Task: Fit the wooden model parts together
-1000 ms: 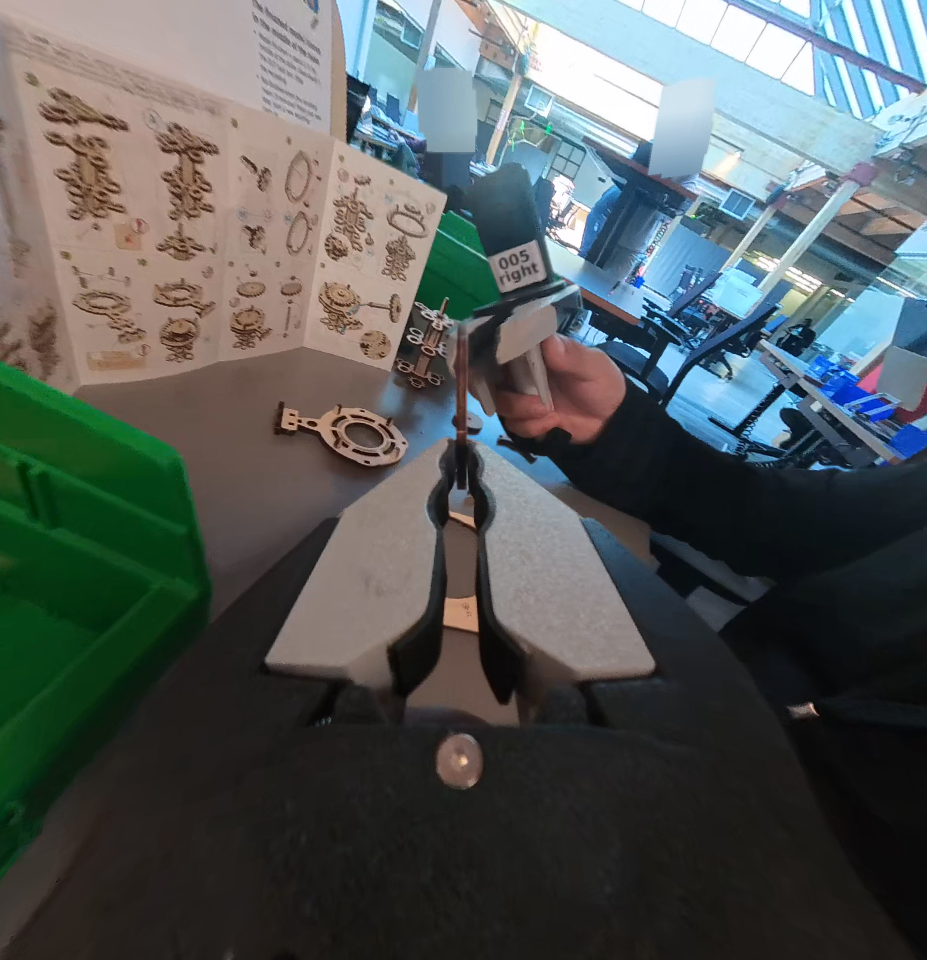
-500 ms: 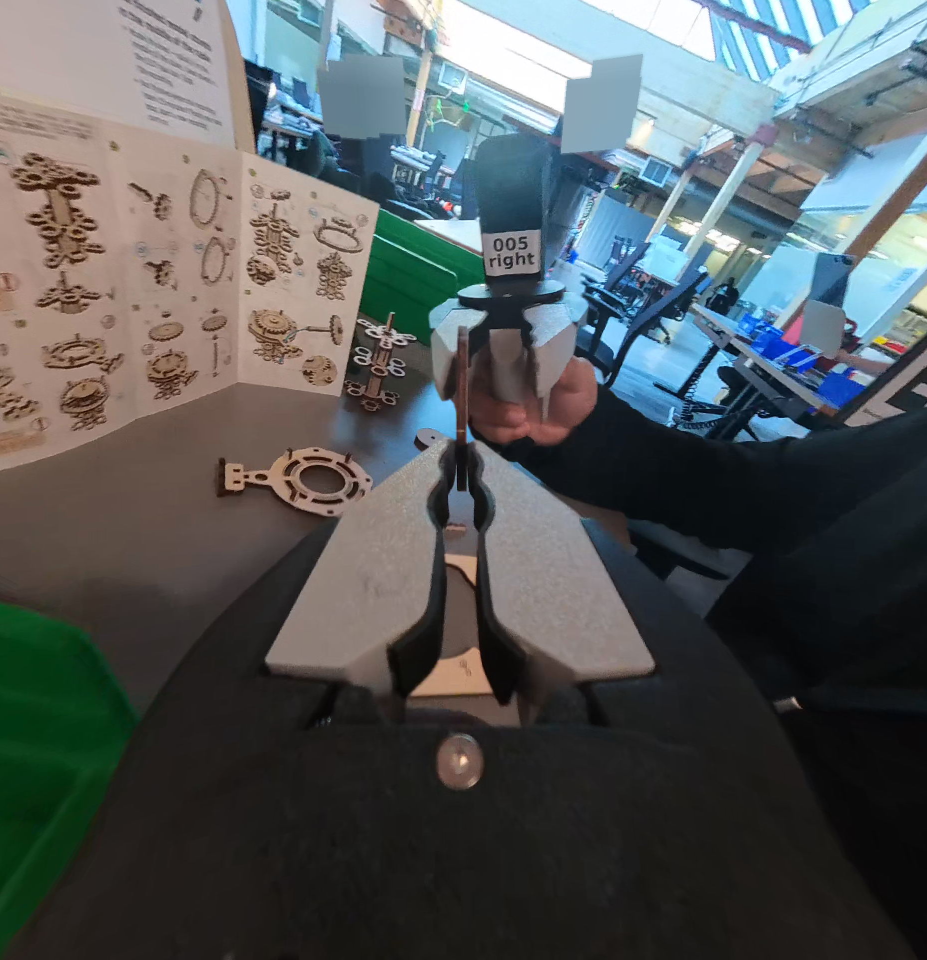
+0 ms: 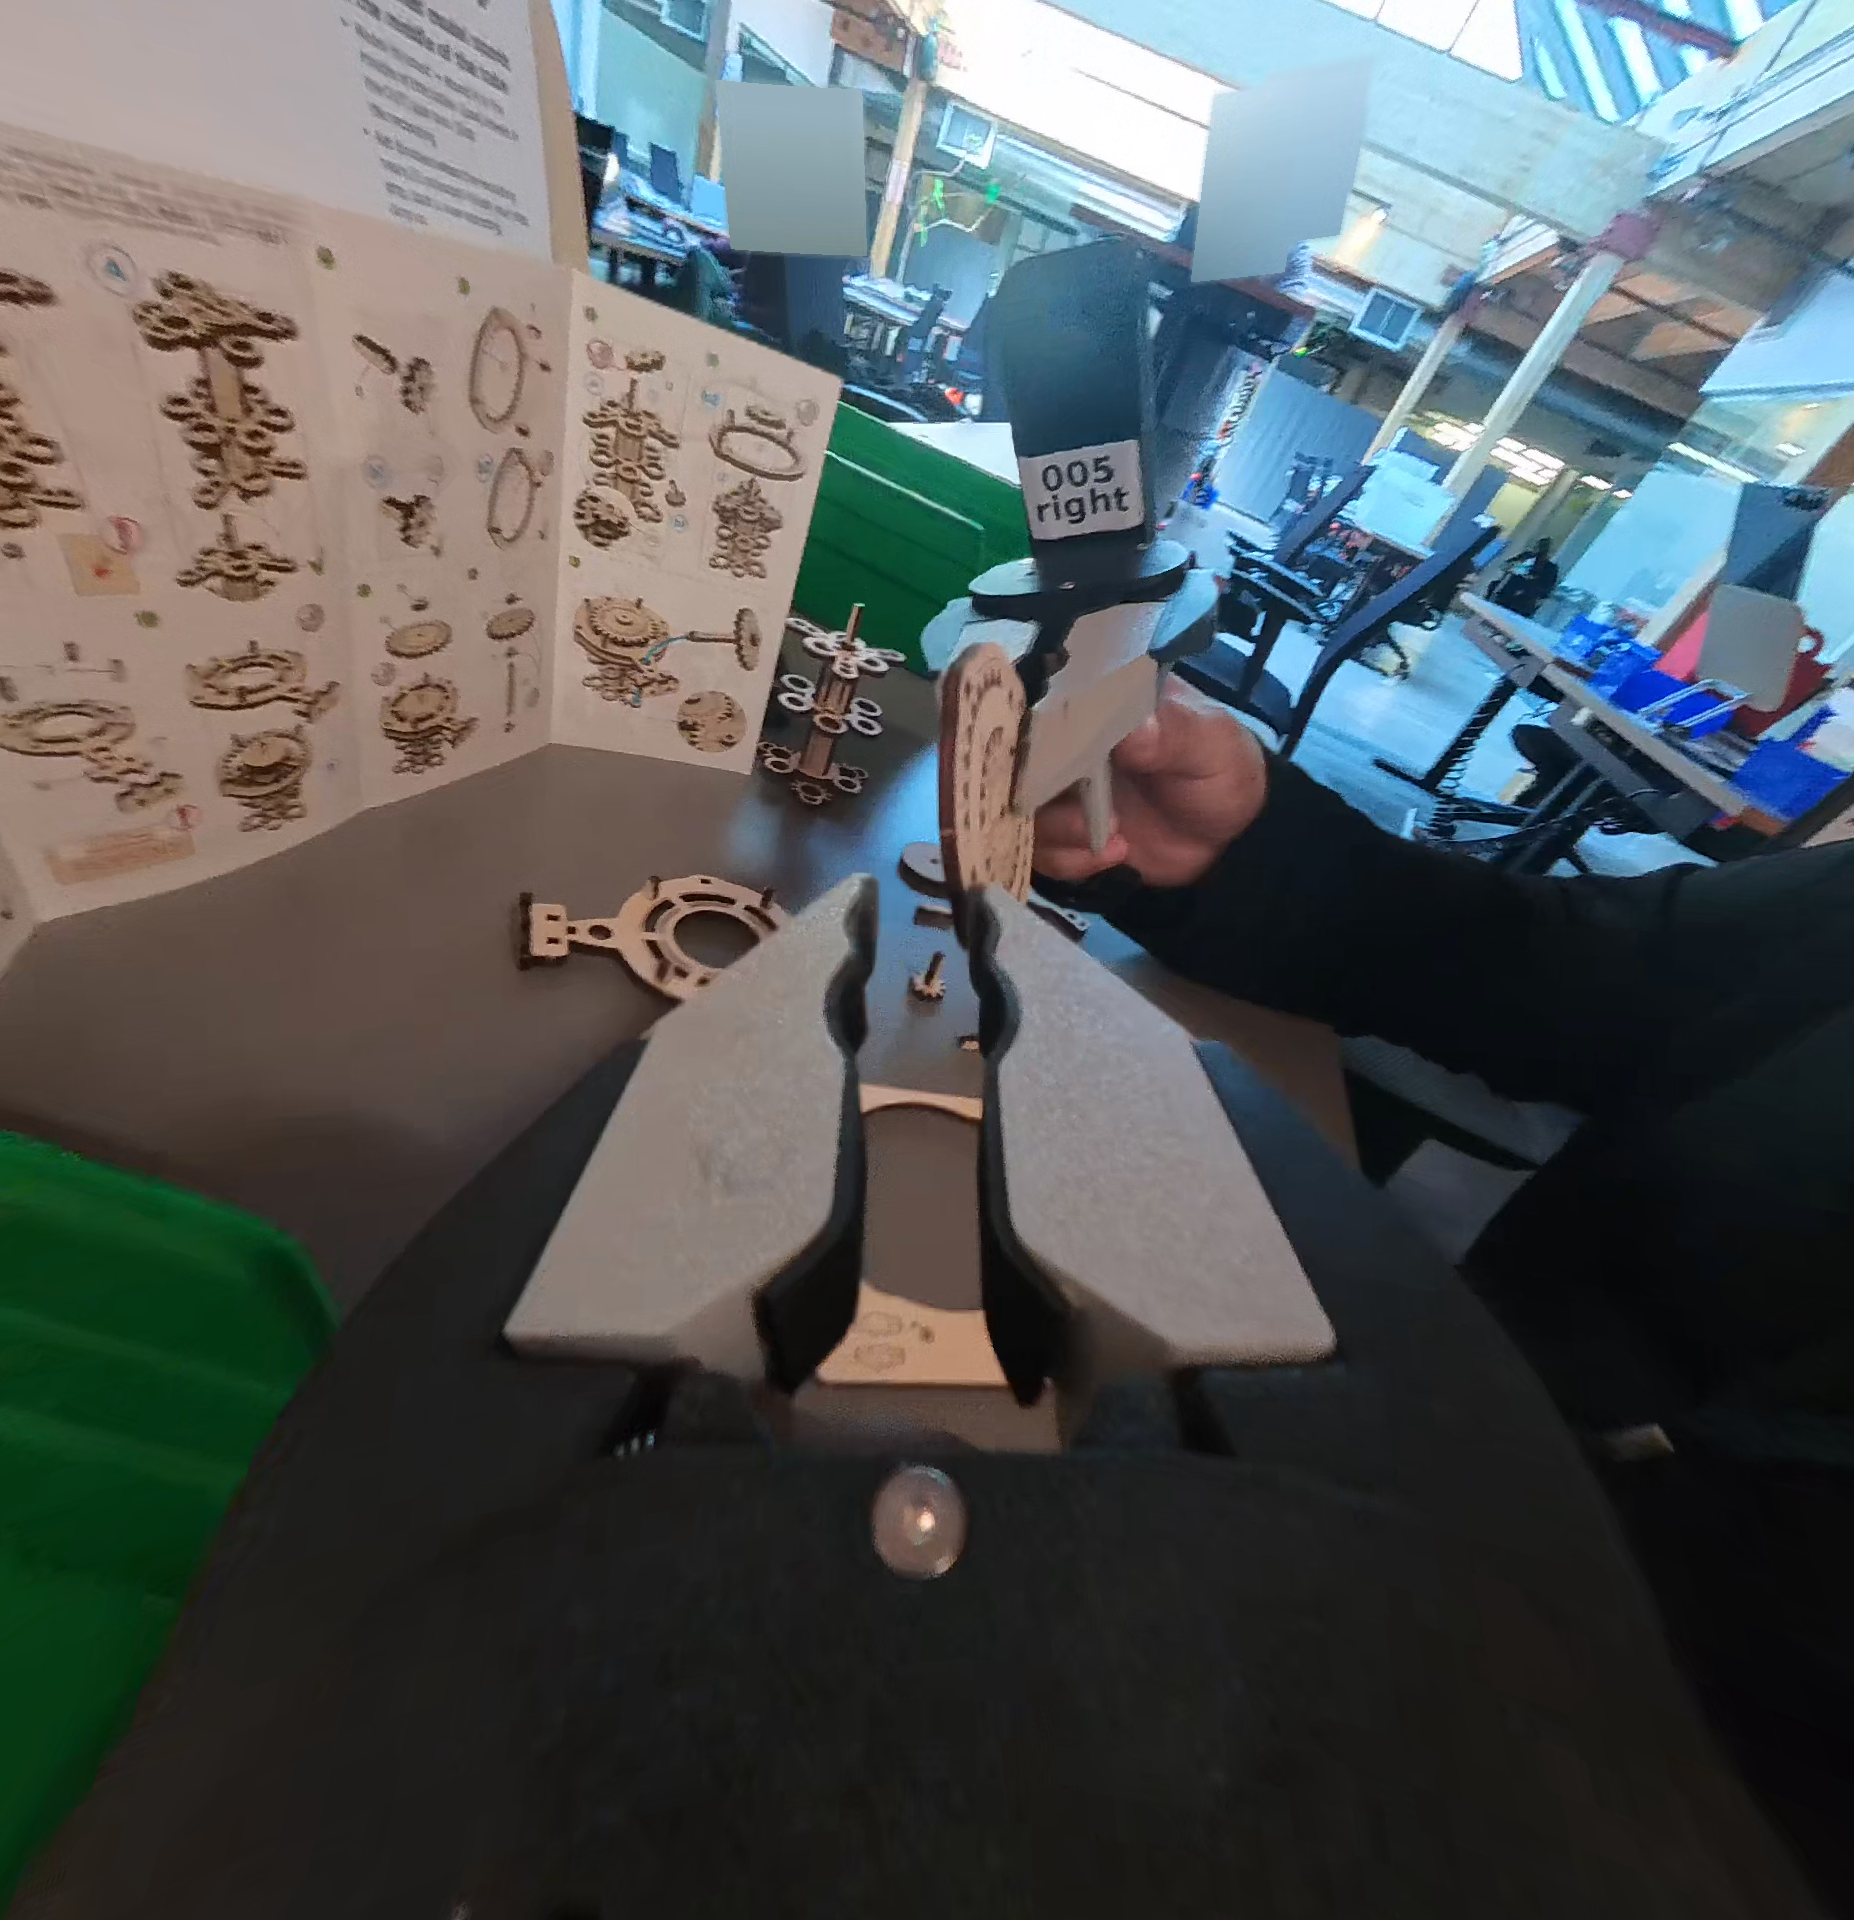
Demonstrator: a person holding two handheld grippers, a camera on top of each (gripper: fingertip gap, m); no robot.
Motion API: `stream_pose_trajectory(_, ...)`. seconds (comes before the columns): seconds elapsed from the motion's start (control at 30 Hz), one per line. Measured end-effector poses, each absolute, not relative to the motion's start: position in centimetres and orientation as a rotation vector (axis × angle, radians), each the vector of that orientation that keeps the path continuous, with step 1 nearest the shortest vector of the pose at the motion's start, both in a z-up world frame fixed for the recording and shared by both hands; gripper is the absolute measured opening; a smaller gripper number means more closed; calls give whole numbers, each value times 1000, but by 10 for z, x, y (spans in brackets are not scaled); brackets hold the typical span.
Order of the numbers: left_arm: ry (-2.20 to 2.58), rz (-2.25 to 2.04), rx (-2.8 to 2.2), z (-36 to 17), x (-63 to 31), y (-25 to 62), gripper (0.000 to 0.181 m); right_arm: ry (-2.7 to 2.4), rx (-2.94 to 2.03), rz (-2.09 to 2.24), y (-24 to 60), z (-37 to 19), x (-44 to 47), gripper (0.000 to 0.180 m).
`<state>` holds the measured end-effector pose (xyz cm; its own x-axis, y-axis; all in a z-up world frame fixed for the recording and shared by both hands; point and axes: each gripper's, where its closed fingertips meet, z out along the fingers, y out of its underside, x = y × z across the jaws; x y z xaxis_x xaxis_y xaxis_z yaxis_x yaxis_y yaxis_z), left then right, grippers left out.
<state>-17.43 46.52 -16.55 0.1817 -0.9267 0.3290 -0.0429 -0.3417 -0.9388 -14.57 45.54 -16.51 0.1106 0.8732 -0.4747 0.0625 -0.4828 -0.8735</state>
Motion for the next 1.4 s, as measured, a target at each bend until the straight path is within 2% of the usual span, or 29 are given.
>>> stream_pose_trajectory(0.1,928,-1212,-1607,-149,-202,465,22,-896,-1665,1456,458,-161,-140,0)
stream_pose_trajectory(0.23,976,-940,-1667,-136,-267,449,19,-897,-1666,1486,455,-160,-141,0)
stream_pose_trajectory(0.57,1020,-535,-1970,-218,-356,401,27,-933,-1690,1510,449,-168,-152,0)
stream_pose_trajectory(1.07,1153,-886,-1727,-191,-184,439,29,-874,-1716,1666,444,-168,-156,0)
stream_pose_trajectory(1.17,1172,-1002,-1691,-184,-166,442,16,-859,-1738,1665,446,-170,-155,0)
stream_pose_trajectory(1.4,1152,-1281,-1624,-172,-160,444,4,-793,-1718,1711,451,-162,-148,1)
